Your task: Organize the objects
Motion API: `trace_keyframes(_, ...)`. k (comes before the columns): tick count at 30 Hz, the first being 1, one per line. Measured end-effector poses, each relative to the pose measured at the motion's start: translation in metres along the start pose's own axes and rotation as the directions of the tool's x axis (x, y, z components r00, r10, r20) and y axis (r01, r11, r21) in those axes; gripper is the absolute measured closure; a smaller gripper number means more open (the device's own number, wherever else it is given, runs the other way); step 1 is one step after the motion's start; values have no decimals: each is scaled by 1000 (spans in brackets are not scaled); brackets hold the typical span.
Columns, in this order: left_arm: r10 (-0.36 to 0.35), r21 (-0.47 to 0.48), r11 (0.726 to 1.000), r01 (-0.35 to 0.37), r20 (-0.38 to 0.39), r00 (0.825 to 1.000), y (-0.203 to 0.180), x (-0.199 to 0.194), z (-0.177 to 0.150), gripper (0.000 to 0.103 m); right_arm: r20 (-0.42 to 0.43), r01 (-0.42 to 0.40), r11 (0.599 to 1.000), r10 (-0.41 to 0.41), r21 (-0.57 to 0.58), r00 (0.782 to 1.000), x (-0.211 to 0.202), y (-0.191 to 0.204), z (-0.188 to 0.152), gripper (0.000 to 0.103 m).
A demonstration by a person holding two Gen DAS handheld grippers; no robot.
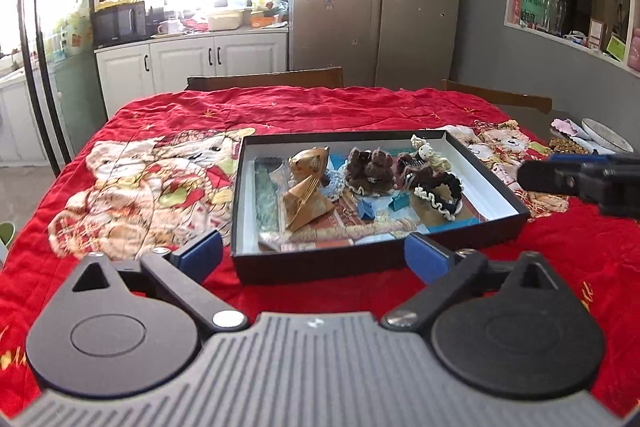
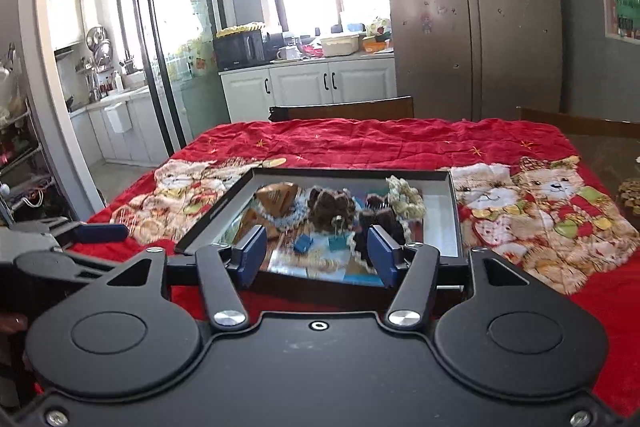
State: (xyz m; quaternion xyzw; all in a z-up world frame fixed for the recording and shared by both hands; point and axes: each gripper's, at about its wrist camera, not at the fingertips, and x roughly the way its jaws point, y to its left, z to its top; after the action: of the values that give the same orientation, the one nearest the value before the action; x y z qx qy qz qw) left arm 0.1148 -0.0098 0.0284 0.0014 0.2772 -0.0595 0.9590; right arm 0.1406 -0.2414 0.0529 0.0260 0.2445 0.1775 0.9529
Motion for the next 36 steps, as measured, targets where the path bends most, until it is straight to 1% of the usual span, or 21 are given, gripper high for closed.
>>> trace_keyframes(6,8,-15,1000,-8,-6,1000,0,-18,-12,0,-29,24,999,-25,-24,999,-17,10,-20,41)
trace_keyframes(9,10,-28,1000,-10,-5,1000,0,-24,-18,0,-26,42,999,-42,-14,999,-25,9,-28,35)
trace_keyframes(13,16,-48,999,-16,-11,1000,-1,-29,-25,0,-34,64,998,-63,7,997,-34,4,-36,32)
trace_keyframes(18,41,-73,996,-41,-14,999,-3,-33,-32,0,-55,87,996,-86,15,995,-38,2,-49,25)
trace_keyframes(22,50,-96,994,-53,-27,998,-2,-34,-37,0,-84,95,995,-93,25,992,-36,1,-60,24)
trace_keyframes(26,65,-99,993,-68,-28,997,-3,-35,-42,0,-120,105,994,-99,42,988,-31,2,-72,22)
trace_keyframes(36,87,-83,992,-91,-45,995,-10,-33,-50,0,-142,133,989,-123,61,982,-29,3,-86,17)
